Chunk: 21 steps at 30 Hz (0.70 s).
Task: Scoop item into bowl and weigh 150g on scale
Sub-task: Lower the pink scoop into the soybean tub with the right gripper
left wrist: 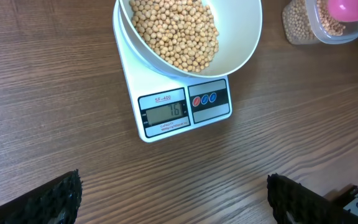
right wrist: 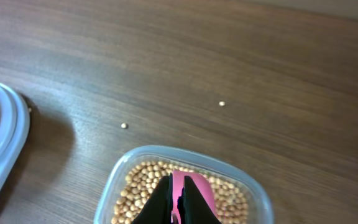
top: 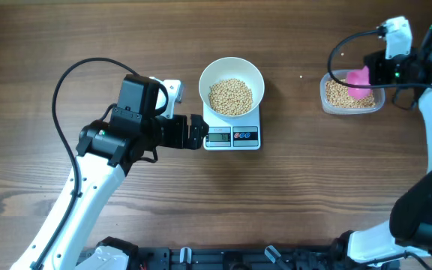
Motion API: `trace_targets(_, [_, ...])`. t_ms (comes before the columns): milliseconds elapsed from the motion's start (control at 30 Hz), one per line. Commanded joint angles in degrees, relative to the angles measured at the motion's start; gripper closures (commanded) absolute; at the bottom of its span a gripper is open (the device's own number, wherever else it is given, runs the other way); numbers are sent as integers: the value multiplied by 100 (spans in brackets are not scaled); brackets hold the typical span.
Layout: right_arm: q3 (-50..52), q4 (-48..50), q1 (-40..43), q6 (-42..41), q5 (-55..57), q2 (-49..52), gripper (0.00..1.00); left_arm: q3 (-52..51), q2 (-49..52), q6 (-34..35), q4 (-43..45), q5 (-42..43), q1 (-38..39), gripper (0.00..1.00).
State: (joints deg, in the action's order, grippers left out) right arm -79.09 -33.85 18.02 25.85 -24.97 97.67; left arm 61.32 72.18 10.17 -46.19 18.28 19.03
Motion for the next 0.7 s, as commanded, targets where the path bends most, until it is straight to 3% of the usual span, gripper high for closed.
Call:
trace_targets(0, [4,37,-98,127,214,160,96,-42,15,-90,15,70,20,0])
trace_targets(667, [4,155,-146,415,1019,490,96,-42,15,-90,15,70,20,0])
